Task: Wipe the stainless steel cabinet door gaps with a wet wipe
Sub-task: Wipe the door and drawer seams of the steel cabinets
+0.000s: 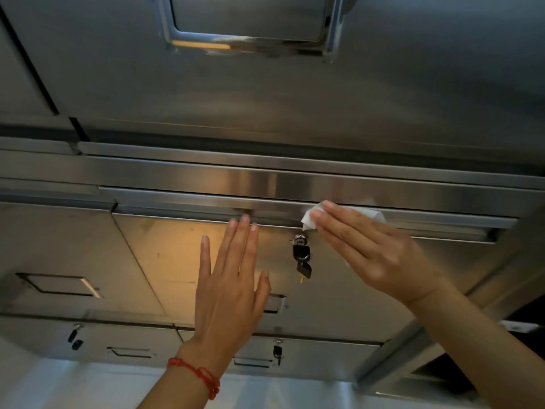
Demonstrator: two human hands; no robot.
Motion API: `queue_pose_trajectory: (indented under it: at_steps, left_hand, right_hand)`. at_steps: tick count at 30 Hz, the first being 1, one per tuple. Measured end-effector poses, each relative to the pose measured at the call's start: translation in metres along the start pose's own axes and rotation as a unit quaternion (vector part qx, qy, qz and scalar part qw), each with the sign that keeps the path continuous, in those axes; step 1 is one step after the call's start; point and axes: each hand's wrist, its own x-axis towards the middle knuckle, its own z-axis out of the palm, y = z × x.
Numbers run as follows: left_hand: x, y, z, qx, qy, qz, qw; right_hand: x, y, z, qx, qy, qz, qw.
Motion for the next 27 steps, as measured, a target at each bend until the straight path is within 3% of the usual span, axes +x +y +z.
queue_pose_trajectory:
  at_steps: [8, 27]
  left_hand:
    - [0.003, 0.009, -0.002, 0.037, -0.005, -0.021, 0.999]
    - [0.005, 0.01, -0.006, 0.035, -0.015, -0.025, 0.999]
  right_hand:
    - [0.012, -0.001, 0.011, 0.019, 0.038, -0.018, 0.999]
    - [-0.018, 0.011, 0.0, -0.014, 0.001, -0.013, 1.0]
